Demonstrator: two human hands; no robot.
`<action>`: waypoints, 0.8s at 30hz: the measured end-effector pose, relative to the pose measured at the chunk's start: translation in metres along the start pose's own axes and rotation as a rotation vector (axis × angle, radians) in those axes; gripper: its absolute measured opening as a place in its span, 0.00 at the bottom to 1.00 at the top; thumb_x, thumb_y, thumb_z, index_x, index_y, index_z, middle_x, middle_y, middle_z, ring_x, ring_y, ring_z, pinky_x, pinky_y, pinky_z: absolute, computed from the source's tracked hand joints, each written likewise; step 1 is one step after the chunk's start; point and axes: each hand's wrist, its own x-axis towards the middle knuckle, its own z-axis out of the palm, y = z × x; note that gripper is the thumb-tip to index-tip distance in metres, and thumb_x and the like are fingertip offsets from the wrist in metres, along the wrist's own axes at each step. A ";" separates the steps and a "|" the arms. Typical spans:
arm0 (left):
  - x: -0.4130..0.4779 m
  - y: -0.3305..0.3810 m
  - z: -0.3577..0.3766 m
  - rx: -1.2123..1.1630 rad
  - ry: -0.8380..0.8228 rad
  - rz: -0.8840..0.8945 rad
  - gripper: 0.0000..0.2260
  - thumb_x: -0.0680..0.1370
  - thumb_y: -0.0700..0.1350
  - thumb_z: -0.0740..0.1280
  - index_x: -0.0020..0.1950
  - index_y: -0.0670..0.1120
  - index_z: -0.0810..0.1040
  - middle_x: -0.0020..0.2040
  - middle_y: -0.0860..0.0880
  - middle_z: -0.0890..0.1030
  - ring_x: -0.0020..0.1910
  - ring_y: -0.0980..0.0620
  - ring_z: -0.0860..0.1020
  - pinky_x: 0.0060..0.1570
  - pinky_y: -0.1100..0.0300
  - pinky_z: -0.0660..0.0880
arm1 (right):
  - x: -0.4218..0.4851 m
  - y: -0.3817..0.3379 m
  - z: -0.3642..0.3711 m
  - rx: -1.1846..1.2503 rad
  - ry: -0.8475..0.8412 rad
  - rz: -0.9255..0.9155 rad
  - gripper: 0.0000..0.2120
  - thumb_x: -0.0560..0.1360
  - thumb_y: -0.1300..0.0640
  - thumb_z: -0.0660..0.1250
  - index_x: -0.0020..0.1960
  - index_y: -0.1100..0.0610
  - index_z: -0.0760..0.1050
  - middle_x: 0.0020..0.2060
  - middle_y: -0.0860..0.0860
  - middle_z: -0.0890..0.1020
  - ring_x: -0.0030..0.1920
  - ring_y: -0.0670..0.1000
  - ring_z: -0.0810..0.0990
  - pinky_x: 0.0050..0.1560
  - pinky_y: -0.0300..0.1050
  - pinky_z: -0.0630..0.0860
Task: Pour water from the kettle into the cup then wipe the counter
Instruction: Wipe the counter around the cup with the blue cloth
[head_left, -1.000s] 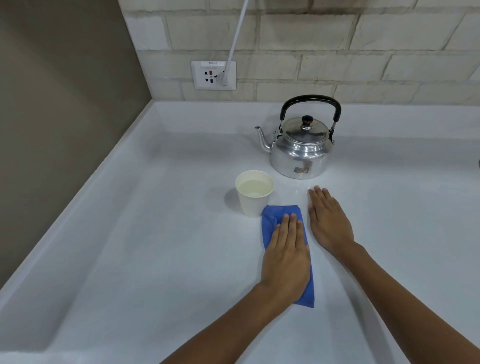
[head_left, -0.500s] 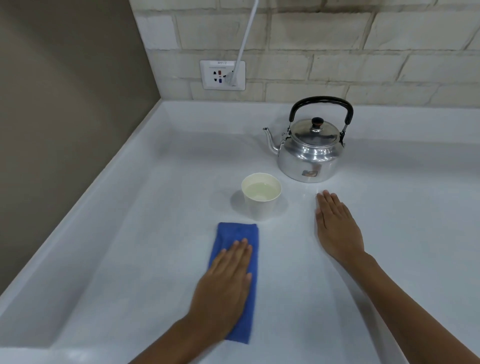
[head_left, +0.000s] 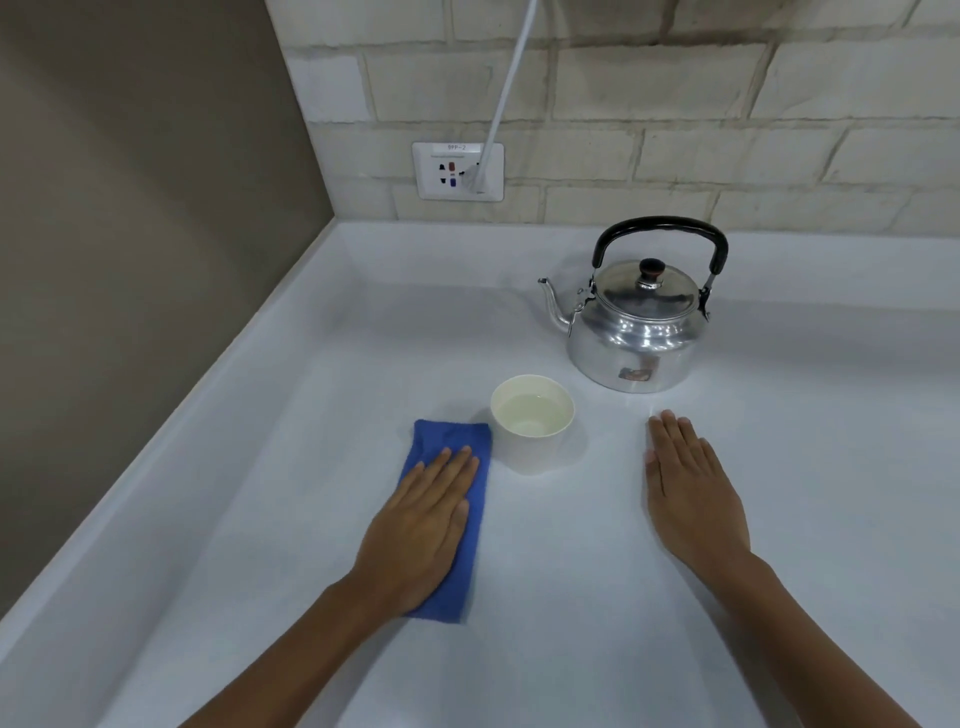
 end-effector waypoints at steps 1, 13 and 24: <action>0.008 -0.012 0.001 -0.002 0.040 -0.029 0.24 0.80 0.51 0.41 0.72 0.44 0.60 0.73 0.46 0.61 0.73 0.45 0.57 0.71 0.61 0.39 | 0.000 0.000 0.000 0.000 -0.001 0.001 0.23 0.81 0.56 0.45 0.74 0.58 0.49 0.76 0.54 0.54 0.76 0.51 0.49 0.76 0.46 0.47; 0.152 -0.027 0.011 -0.011 -0.179 0.010 0.28 0.80 0.50 0.55 0.74 0.44 0.45 0.77 0.46 0.46 0.75 0.46 0.42 0.73 0.52 0.42 | 0.001 -0.007 -0.003 -0.005 -0.007 0.014 0.23 0.80 0.57 0.45 0.74 0.58 0.47 0.76 0.53 0.52 0.76 0.50 0.47 0.76 0.45 0.45; 0.132 -0.065 0.013 -0.120 -0.073 0.166 0.21 0.81 0.48 0.48 0.72 0.57 0.45 0.74 0.59 0.48 0.73 0.60 0.44 0.72 0.63 0.42 | -0.002 -0.006 -0.005 -0.010 -0.002 -0.001 0.27 0.76 0.52 0.39 0.74 0.58 0.49 0.76 0.53 0.53 0.76 0.50 0.49 0.76 0.46 0.47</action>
